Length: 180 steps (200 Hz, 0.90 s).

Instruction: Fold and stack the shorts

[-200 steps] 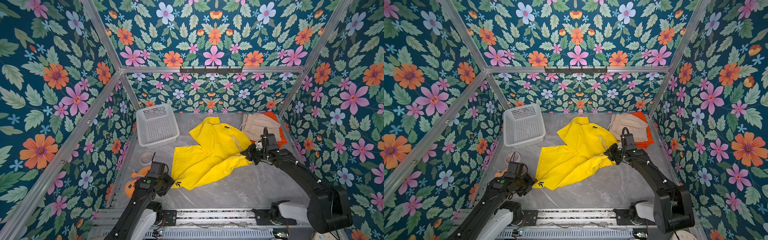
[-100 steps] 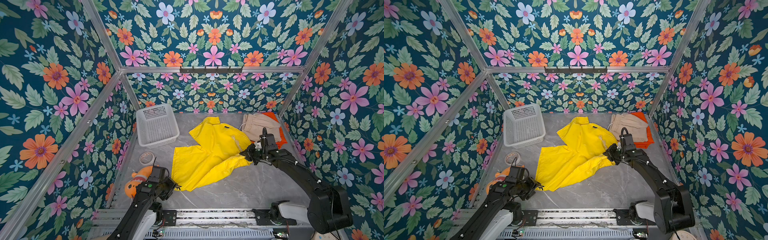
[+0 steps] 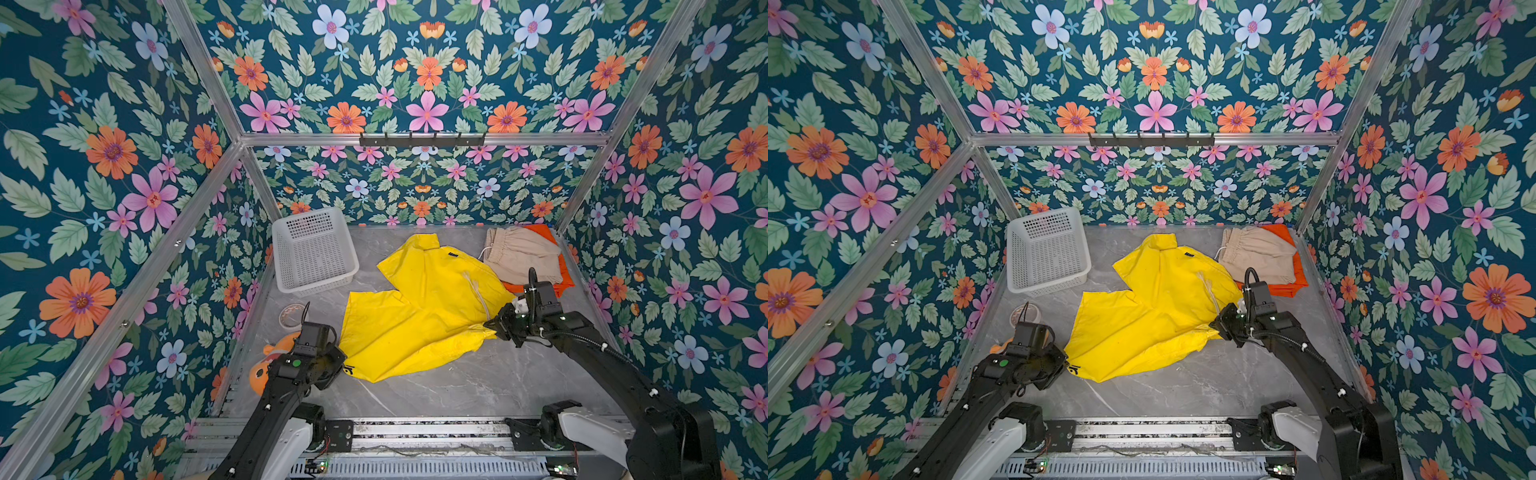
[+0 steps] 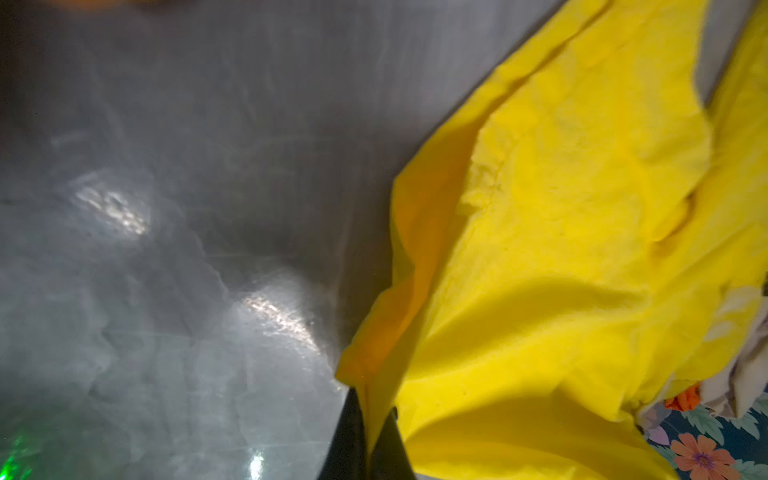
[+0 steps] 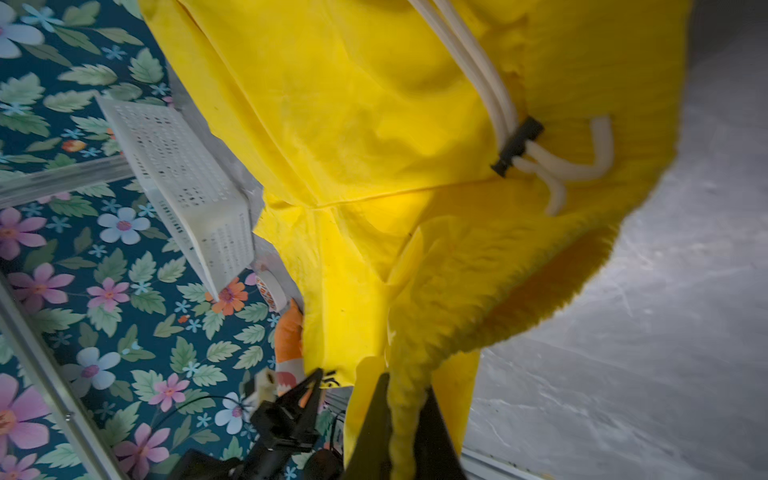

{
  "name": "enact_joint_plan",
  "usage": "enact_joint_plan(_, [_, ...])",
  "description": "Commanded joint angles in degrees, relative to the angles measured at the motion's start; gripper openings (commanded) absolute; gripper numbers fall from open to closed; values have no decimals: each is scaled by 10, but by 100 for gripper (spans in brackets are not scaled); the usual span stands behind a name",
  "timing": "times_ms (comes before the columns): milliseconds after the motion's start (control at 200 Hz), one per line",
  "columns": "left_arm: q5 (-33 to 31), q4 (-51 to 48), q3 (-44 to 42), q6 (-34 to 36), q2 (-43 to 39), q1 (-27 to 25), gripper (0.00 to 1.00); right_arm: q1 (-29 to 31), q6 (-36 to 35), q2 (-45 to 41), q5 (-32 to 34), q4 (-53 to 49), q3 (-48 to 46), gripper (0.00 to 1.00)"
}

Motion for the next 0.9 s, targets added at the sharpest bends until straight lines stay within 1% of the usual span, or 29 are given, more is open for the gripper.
enact_joint_plan(0, [-97, -88, 85, 53, 14, 1, 0, 19, -14, -40, 14, -118, -34, 0])
enact_joint_plan(55, [-126, -120, 139, 75, 28, 1, 0, 31, -5, -71, 11, -144, -61, 0])
enact_joint_plan(115, [-152, -139, 195, 101, 44, 1, 0, 32, 9, -112, 4, -158, -80, 0])
enact_joint_plan(190, [-182, -153, 276, 138, 78, 1, 0, 30, 12, -155, 18, -179, -51, 0])
enact_joint_plan(275, [-210, -169, 391, 189, 136, 1, 0, 23, -16, -151, 47, -199, 45, 0])
enact_joint_plan(390, [-244, -173, 559, 256, 203, 2, 0, 23, -78, -102, 78, -223, 205, 0])
enact_joint_plan(490, [-267, -168, 704, 311, 240, 2, 0, 23, -139, -58, 103, -255, 361, 0])
enact_joint_plan(570, [-275, -164, 800, 354, 255, 2, 0, 23, -188, -31, 108, -274, 482, 0])
enact_joint_plan(660, [-272, -149, 873, 392, 257, 2, 0, 23, -229, -15, 100, -269, 592, 0])
enact_joint_plan(720, [-273, -132, 905, 413, 253, 2, 0, 23, -243, -12, 85, -251, 641, 0])
enact_joint_plan(855, [-279, -101, 944, 444, 241, 2, 0, 23, -259, -10, 41, -206, 701, 0])
enact_joint_plan(895, [-282, -95, 943, 452, 235, 2, 0, 23, -261, -11, 42, -204, 710, 0])
